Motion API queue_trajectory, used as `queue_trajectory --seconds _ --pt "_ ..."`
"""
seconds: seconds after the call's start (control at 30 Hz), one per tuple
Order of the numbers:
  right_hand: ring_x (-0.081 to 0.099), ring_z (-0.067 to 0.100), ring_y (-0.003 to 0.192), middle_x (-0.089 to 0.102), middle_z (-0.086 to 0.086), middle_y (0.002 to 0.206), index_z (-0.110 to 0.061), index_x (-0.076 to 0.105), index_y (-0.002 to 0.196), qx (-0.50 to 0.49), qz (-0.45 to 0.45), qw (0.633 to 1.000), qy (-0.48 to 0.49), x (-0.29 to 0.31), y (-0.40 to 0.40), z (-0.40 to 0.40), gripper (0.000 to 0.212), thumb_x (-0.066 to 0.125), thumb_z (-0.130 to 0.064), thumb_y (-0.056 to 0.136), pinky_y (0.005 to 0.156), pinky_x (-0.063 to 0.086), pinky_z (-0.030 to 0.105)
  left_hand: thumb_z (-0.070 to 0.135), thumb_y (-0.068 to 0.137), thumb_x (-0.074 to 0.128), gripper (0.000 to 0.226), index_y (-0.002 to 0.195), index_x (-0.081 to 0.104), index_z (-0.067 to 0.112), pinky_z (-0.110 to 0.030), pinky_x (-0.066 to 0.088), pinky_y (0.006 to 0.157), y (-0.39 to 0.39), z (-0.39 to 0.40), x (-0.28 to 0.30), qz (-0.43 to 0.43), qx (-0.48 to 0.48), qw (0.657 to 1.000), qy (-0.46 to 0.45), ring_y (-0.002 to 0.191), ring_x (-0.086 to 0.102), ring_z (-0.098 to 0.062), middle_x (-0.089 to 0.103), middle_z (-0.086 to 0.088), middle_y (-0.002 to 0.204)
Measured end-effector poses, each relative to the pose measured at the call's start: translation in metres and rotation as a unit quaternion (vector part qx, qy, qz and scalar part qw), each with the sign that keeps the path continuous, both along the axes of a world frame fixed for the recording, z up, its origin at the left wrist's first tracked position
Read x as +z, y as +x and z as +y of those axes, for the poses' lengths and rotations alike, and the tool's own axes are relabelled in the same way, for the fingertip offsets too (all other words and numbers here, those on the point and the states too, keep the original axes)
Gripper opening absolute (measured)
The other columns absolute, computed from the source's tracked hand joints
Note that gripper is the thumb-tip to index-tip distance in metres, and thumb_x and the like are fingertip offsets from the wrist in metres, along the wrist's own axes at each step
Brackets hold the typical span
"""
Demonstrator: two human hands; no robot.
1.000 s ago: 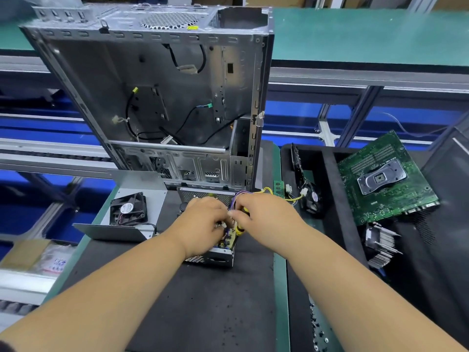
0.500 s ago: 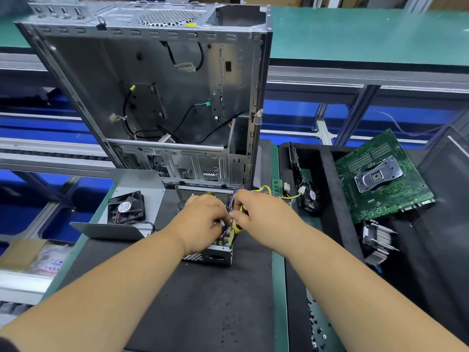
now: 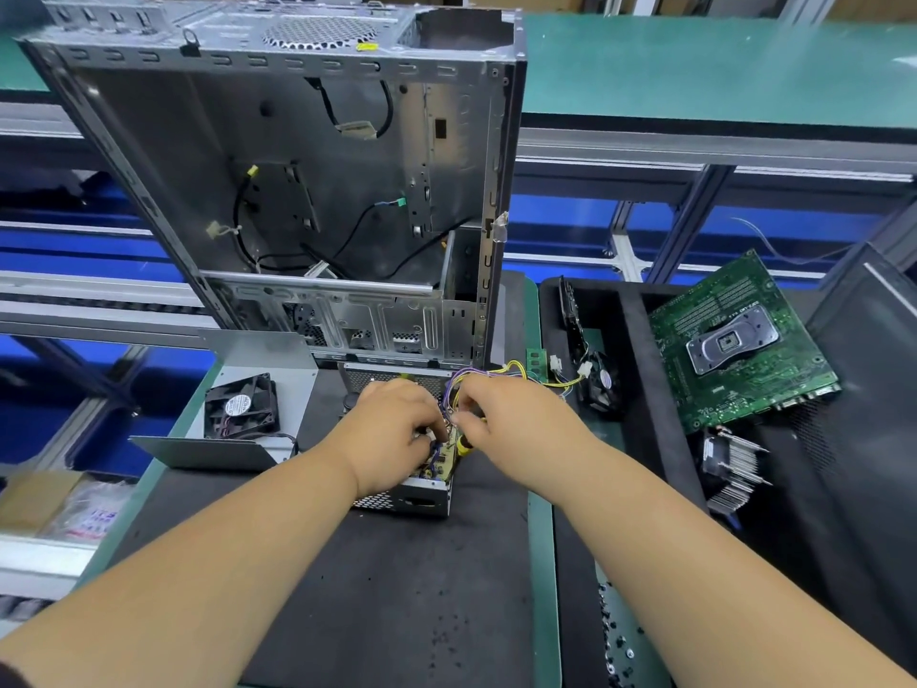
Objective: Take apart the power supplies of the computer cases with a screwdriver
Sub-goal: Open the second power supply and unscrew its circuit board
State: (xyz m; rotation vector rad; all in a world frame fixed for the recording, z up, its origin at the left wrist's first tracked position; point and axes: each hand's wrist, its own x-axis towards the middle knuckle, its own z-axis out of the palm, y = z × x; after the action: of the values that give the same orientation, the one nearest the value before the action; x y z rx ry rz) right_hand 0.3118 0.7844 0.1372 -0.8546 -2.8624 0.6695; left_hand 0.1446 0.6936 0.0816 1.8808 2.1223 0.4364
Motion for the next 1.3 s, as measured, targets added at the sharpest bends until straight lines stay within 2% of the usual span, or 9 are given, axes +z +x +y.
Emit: queue_trajectory --seconds 0.07,0.17,0.23,0.37,0.5,0.67,0.73,0.97,1.3 --pt "0.052 0.024 0.083 0.06 -0.002 0.088 -0.019 0.052 0.101 0.003 0.021 1.0 -0.021 0.001 0.0 0.0 0.01 0.055 -0.026 0.096 0.069 0.041 0.037 0.01 0.08 0.06 0.028 0.095 0.074 0.03 -0.028 0.024 0.099 0.001 0.001 0.002 -0.003 0.0 1.0 0.001 0.115 0.046 -0.011 0.062 0.015 0.108" --pt "0.046 0.021 0.081 0.054 -0.001 0.091 -0.016 0.052 0.104 0.011 0.05 0.998 -0.037 0.002 0.001 -0.002 0.017 0.057 -0.018 0.088 0.069 0.033 0.034 0.01 0.08 0.061 0.027 0.095 0.074 0.029 -0.03 0.024 0.1 0.001 0.001 0.003 -0.004 0.004 1.0 0.0 0.115 0.046 -0.011 0.062 0.015 0.107" --pt "0.046 0.022 0.081 0.052 -0.003 0.088 -0.017 0.05 0.101 0.011 0.05 0.998 -0.023 0.001 0.001 -0.004 0.018 0.058 -0.021 0.086 0.068 0.035 0.035 0.011 0.081 0.061 0.026 0.096 0.074 0.028 -0.029 0.024 0.1 0.0 0.001 0.001 -0.003 0.004 1.0 0.0 0.115 0.046 -0.012 0.062 0.014 0.108" --pt "0.051 0.026 0.08 0.057 -0.002 0.084 -0.018 0.047 0.101 -0.002 0.015 1.0 0.02 -0.002 0.001 -0.004 0.026 0.055 -0.042 0.096 0.065 0.04 0.037 0.012 0.083 0.06 0.026 0.1 0.073 0.026 -0.03 0.024 0.101 0.001 0.0 0.001 0.004 0.003 1.0 -0.007 0.116 0.046 -0.013 0.062 0.014 0.111" --pt "0.049 0.026 0.075 0.054 -0.001 0.08 -0.021 0.042 0.098 -0.004 0.028 0.999 -0.03 -0.002 0.001 -0.003 0.018 0.058 -0.03 0.095 0.062 0.034 0.035 0.011 0.082 0.06 0.027 0.098 0.074 0.029 -0.031 0.025 0.102 0.001 0.0 0.003 -0.002 0.007 1.0 -0.011 0.117 0.045 -0.012 0.062 0.015 0.111" --pt "0.054 0.023 0.081 0.06 -0.003 0.088 -0.023 0.049 0.093 -0.004 0.041 0.998 -0.048 0.001 0.002 -0.006 0.013 0.06 -0.024 0.087 0.069 0.045 0.036 0.011 0.081 0.06 0.029 0.099 0.074 0.029 -0.031 0.024 0.103 0.002 -0.001 0.005 -0.008 0.014 1.0 -0.018 0.117 0.045 -0.011 0.062 0.015 0.111" --pt "0.053 0.02 0.081 0.058 -0.007 0.084 -0.024 0.052 0.09 -0.016 0.05 0.997 -0.051 0.002 0.003 -0.005 0.009 0.06 -0.023 0.086 0.07 0.046 0.035 0.011 0.081 0.061 0.028 0.098 0.074 0.029 -0.032 0.025 0.103 0.003 -0.001 0.006 -0.011 0.016 1.0 -0.018 0.117 0.045 -0.011 0.063 0.015 0.111" --pt "0.049 0.006 0.069 0.06 -0.008 0.076 -0.028 0.05 0.08 -0.077 0.107 0.988 -0.081 0.009 0.013 0.005 0.012 0.06 -0.023 0.084 0.059 0.036 0.029 0.011 0.082 0.062 0.029 0.099 0.074 0.03 -0.034 0.027 0.104 0.003 -0.003 0.009 -0.027 0.021 0.999 -0.008 0.118 0.047 -0.013 0.063 0.014 0.11" --pt "0.049 0.015 0.076 0.058 -0.009 0.078 -0.023 0.054 0.087 -0.057 0.077 0.992 -0.084 -0.006 0.016 -0.005 0.007 0.061 -0.021 0.088 0.065 0.04 0.032 0.008 0.081 0.063 0.029 0.098 0.075 0.028 -0.029 0.024 0.104 0.004 -0.002 0.007 -0.032 0.023 0.999 -0.011 0.119 0.046 -0.011 0.062 0.015 0.11"
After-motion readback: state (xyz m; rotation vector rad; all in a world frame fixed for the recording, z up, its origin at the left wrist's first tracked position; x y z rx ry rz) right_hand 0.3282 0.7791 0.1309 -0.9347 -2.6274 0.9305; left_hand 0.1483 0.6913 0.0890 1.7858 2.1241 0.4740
